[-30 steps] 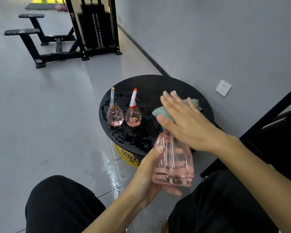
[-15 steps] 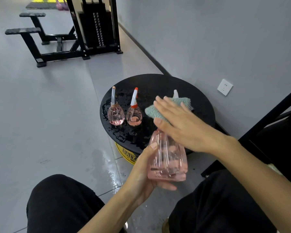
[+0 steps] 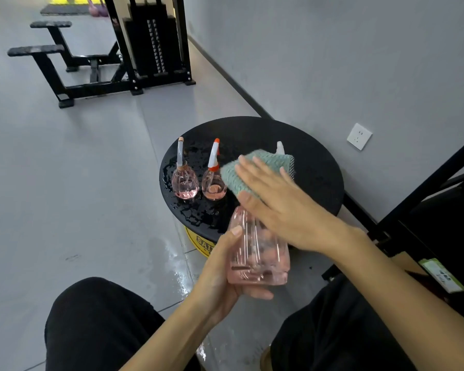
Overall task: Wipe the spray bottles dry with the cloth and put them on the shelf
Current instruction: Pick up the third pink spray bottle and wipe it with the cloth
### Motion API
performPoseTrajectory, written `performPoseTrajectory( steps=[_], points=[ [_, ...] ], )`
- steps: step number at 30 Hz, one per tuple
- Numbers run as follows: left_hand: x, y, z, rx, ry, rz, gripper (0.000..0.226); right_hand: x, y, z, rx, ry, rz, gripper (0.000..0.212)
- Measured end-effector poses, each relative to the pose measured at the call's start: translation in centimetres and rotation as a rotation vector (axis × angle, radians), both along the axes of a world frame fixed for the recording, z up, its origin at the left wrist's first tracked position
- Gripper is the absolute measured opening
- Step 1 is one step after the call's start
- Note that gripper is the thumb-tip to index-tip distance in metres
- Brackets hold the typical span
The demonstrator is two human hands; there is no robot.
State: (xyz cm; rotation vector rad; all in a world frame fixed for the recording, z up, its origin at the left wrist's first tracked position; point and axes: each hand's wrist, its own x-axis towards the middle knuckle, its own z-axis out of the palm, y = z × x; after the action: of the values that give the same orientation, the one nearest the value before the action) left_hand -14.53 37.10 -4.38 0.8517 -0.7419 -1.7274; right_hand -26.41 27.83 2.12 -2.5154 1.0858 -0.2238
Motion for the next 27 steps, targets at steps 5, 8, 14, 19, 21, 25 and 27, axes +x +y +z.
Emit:
performPoseTrajectory(
  steps=[5, 8, 14, 19, 21, 25, 27],
  points=[
    [-0.2, 0.3, 0.1, -0.005, -0.028, 0.005, 0.042, -0.3, 0.6, 0.2, -0.037, 0.036, 0.018, 0.077],
    [-0.9, 0.5, 0.0, -0.024, -0.028, -0.045, 0.054, -0.1, -1.5, 0.6, -0.08, 0.053, -0.076, 0.085],
    [-0.4, 0.2, -0.1, -0.004, 0.008, -0.004, 0.041, -0.2, 0.1, 0.2, 0.008, 0.023, 0.031, 0.083],
    [-0.7, 0.3, 0.0, 0.003, 0.001, -0.011, 0.043, -0.4, 0.6, 0.4, 0.049, 0.014, 0.036, 0.079],
    [-1.2, 0.4, -0.1, 0.022, 0.005, -0.03, 0.055, 0.1, -0.8, 0.6, 0.01, 0.051, -0.026, 0.083],
    [-1.4, 0.6, -0.2, 0.036, 0.015, -0.039, 0.055, 0.4, -1.7, 0.7, 0.003, 0.074, -0.045, 0.087],
    [-1.1, 0.5, 0.0, 0.027, 0.014, -0.034, 0.034, 0.2, -0.4, 0.4, 0.035, 0.076, 0.025, 0.084]
  ],
)
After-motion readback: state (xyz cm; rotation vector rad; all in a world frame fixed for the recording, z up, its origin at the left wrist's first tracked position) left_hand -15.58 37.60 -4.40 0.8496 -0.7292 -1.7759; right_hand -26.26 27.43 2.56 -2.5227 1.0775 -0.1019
